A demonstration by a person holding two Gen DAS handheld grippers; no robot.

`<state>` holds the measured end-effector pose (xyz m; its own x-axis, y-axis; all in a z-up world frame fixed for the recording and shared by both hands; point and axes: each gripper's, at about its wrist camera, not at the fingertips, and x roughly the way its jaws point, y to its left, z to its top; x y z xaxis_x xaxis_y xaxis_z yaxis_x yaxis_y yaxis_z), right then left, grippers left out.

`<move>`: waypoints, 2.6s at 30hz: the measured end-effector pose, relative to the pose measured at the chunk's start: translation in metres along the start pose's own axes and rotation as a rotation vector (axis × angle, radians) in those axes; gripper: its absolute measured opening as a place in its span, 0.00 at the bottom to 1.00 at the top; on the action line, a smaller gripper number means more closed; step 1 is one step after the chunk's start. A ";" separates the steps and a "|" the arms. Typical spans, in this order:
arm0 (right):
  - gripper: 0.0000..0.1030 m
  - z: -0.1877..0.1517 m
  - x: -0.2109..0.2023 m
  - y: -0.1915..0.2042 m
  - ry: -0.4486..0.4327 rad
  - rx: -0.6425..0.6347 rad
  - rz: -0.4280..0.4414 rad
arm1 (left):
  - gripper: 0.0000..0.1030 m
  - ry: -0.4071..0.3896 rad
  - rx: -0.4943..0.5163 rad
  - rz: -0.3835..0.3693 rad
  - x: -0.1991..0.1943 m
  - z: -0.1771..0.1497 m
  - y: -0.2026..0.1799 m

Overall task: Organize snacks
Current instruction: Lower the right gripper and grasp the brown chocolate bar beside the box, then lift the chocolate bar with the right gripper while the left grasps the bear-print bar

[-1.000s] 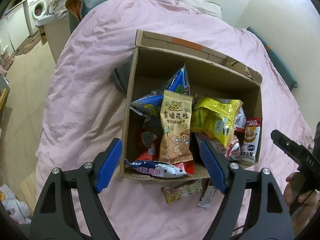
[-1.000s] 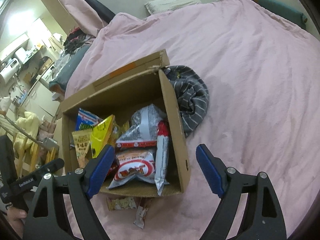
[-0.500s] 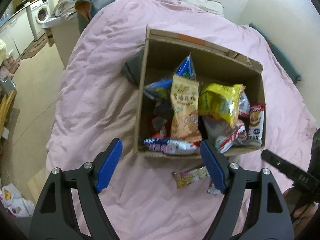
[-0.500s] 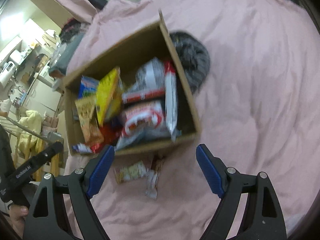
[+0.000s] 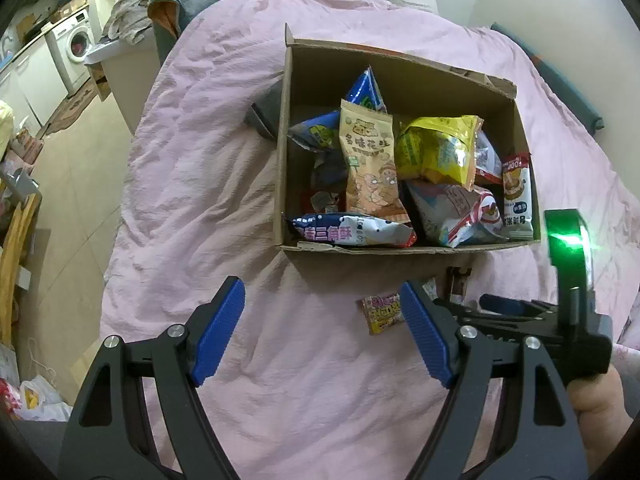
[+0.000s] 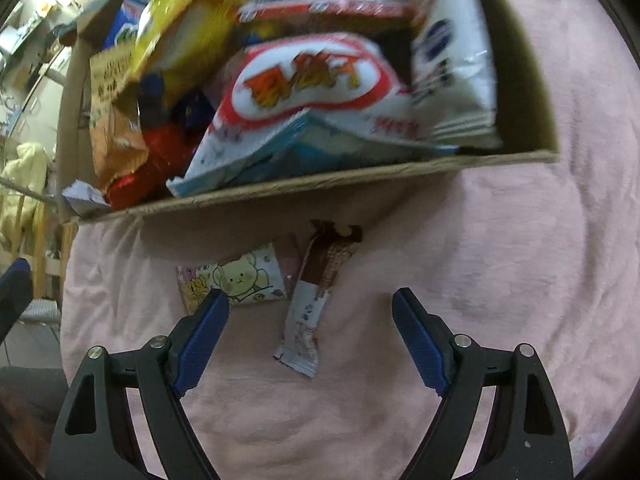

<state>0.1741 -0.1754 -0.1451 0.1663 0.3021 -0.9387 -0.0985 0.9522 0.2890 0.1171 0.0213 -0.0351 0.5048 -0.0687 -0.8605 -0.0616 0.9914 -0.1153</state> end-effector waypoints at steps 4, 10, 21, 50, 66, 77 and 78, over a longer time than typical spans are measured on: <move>0.84 0.001 0.016 0.010 0.049 0.001 0.030 | 0.75 -0.004 0.002 0.006 -0.001 0.001 0.005; 0.56 -0.001 0.027 0.020 0.056 -0.049 -0.020 | 0.75 0.003 -0.019 0.003 0.002 0.001 0.012; 0.16 -0.022 0.014 0.024 0.049 -0.146 -0.008 | 0.75 0.041 -0.014 -0.022 0.014 0.003 -0.005; 0.16 -0.022 -0.076 -0.074 -0.134 0.029 0.126 | 0.70 0.324 0.333 -0.095 0.136 -0.007 -0.103; 0.16 -0.022 -0.083 -0.068 -0.161 0.017 0.101 | 0.12 0.356 0.352 -0.080 0.117 -0.026 -0.095; 0.16 -0.023 -0.091 -0.057 -0.171 -0.006 0.160 | 0.08 0.396 0.223 -0.144 0.086 -0.049 -0.075; 0.16 -0.023 -0.093 -0.055 -0.172 -0.010 0.164 | 0.08 0.387 0.219 -0.137 0.082 -0.052 -0.072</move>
<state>0.1413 -0.2572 -0.0785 0.3122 0.4565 -0.8332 -0.1472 0.8896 0.4323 0.1177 -0.0617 -0.1229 0.1347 -0.1962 -0.9713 0.1881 0.9674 -0.1693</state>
